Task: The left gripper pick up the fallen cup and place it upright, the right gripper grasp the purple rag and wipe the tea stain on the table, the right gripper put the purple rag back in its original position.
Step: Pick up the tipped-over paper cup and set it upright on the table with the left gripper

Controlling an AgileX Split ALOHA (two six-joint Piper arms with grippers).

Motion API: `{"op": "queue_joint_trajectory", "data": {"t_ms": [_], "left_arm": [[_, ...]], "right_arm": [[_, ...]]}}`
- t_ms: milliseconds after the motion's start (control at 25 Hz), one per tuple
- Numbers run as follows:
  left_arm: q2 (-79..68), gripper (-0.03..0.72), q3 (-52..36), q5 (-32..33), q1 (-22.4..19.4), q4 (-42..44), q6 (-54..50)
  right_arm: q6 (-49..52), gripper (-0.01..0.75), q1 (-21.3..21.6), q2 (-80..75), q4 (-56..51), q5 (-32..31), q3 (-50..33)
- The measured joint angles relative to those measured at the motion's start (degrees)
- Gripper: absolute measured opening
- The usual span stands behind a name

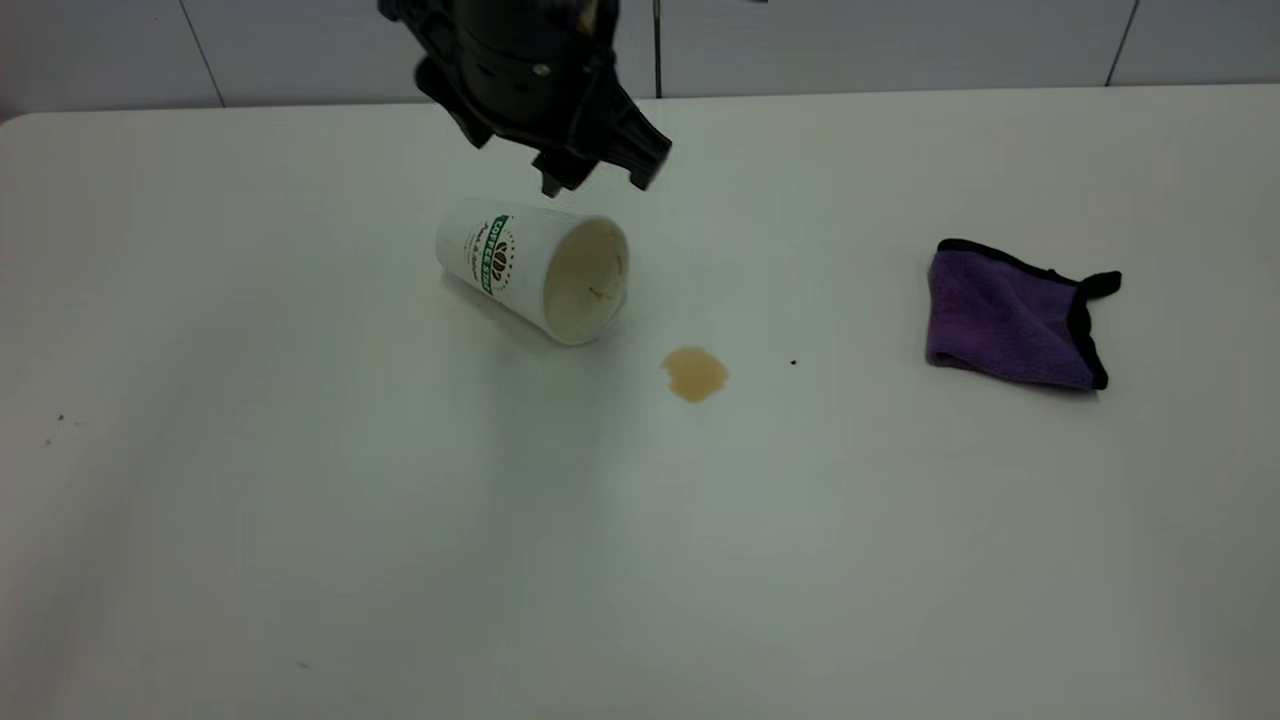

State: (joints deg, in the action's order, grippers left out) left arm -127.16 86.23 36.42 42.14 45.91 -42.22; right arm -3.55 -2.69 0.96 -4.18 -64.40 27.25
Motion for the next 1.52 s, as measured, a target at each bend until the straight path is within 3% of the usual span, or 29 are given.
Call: {"op": "queue_joint_trajectory", "data": {"t_ms": [320, 1520], "left_arm": [[-8.97, 0.499, 7.15, 2.32, 0.54, 6.11, -3.11], [-17.17, 0.495, 7.37, 2.14, 0.65, 22.65, -14.55]], "right_arm": [[0.00, 0.450, 0.00, 0.00, 0.00, 0.00, 0.00], [0.00, 0.433, 0.00, 0.00, 0.00, 0.00, 0.00]]}}
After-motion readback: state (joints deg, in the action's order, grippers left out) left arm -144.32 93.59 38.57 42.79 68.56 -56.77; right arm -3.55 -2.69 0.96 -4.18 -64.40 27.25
